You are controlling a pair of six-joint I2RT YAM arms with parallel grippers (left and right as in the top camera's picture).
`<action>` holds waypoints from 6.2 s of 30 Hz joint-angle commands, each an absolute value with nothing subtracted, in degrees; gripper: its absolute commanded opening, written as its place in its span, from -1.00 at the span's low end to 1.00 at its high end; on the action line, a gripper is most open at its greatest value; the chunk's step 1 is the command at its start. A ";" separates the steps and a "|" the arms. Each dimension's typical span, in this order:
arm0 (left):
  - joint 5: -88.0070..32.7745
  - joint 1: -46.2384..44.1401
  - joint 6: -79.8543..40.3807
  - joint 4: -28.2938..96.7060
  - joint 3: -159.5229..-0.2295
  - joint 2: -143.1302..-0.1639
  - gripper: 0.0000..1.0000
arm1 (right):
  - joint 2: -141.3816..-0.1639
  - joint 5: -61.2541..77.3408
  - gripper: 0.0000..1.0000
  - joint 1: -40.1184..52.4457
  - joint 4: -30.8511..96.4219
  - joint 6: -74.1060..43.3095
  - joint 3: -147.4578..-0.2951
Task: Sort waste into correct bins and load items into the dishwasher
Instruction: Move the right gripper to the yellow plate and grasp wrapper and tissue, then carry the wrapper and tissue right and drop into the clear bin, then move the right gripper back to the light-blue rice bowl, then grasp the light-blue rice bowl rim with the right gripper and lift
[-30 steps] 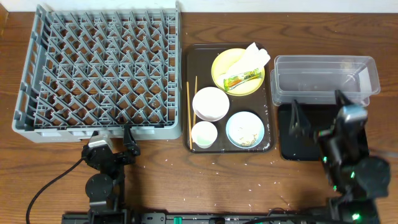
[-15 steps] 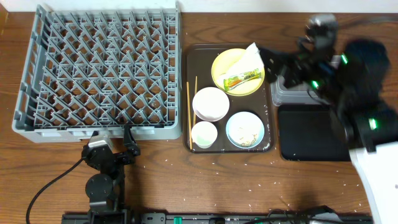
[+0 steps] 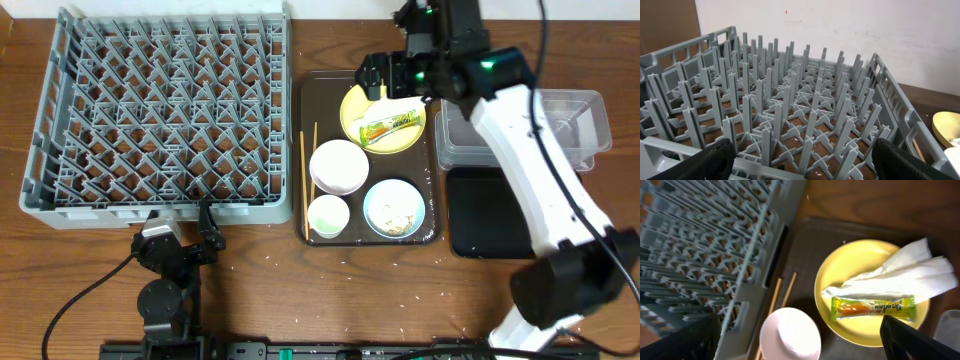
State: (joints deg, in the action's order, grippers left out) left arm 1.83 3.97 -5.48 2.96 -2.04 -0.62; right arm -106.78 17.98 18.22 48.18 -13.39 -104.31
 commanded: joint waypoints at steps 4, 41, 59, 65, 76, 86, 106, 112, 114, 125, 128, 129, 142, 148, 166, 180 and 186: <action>2.09 4.16 -4.54 3.97 -0.23 -0.34 0.76 | -114.24 13.82 0.98 20.03 45.69 -26.28 -105.73; 2.09 4.16 -4.54 3.97 -0.23 -0.34 0.76 | -130.04 -9.13 -0.98 23.86 45.23 -49.34 -105.78; 2.09 4.16 -4.54 3.97 -0.23 -0.34 0.76 | -106.26 -11.79 -0.97 9.74 58.50 -57.67 -105.60; 2.09 4.16 -4.51 3.97 -0.23 -0.34 0.76 | -107.55 -11.77 -0.97 2.20 62.76 -68.88 -103.44; 2.09 4.16 -4.51 3.97 -0.23 -0.34 0.76 | -107.81 -11.73 -0.97 -2.76 54.98 -75.55 -92.05; 2.09 4.16 -4.54 3.97 -0.23 -0.34 0.76 | -107.81 -11.86 -0.17 -2.76 52.64 -76.14 -88.75; 2.09 4.16 -4.54 3.97 -0.23 -0.34 0.76 | -91.70 13.56 0.81 1.63 54.46 -22.55 -92.09; 2.09 4.16 -4.51 3.97 -0.23 -0.34 0.76 | -89.54 12.73 0.84 10.07 64.47 -19.59 -92.07; 2.09 4.16 -4.51 3.97 -0.23 -0.34 0.76 | -89.91 10.98 0.89 13.41 66.61 -19.64 -92.03; 2.09 4.16 -4.54 3.97 -0.23 -0.34 0.76 | -91.98 6.24 0.98 24.10 68.71 -20.78 -92.03; 2.09 4.16 -4.54 3.97 -0.23 -0.34 0.76 | -92.71 6.24 0.98 24.23 69.25 -21.02 -92.01; 2.09 4.16 -4.54 3.97 -0.23 -0.34 0.76 | -93.01 6.26 0.99 24.32 69.41 -21.06 -91.96; 2.09 4.16 -4.54 3.97 -0.23 -0.34 0.76 | -97.73 6.22 0.99 27.00 69.06 -21.63 -88.20; 2.09 4.16 -4.54 3.97 -0.23 -0.32 0.76 | -101.06 6.24 0.89 27.57 69.65 -22.81 -87.22; 2.09 4.16 -4.51 3.97 -0.23 -0.34 0.76 | -105.58 6.22 0.78 27.83 67.85 -26.61 -84.86; 2.09 4.16 -4.51 3.97 -0.23 -0.34 0.76 | -105.67 6.24 0.74 29.39 63.46 -28.27 -83.66; 2.09 4.16 -4.54 3.97 -0.23 -0.34 0.76 | -106.17 6.00 0.69 31.09 62.37 -29.30 -83.44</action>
State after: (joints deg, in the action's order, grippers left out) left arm 1.83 3.97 -5.48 2.96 -2.04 -0.62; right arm -105.27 6.46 30.06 62.72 -27.66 -84.01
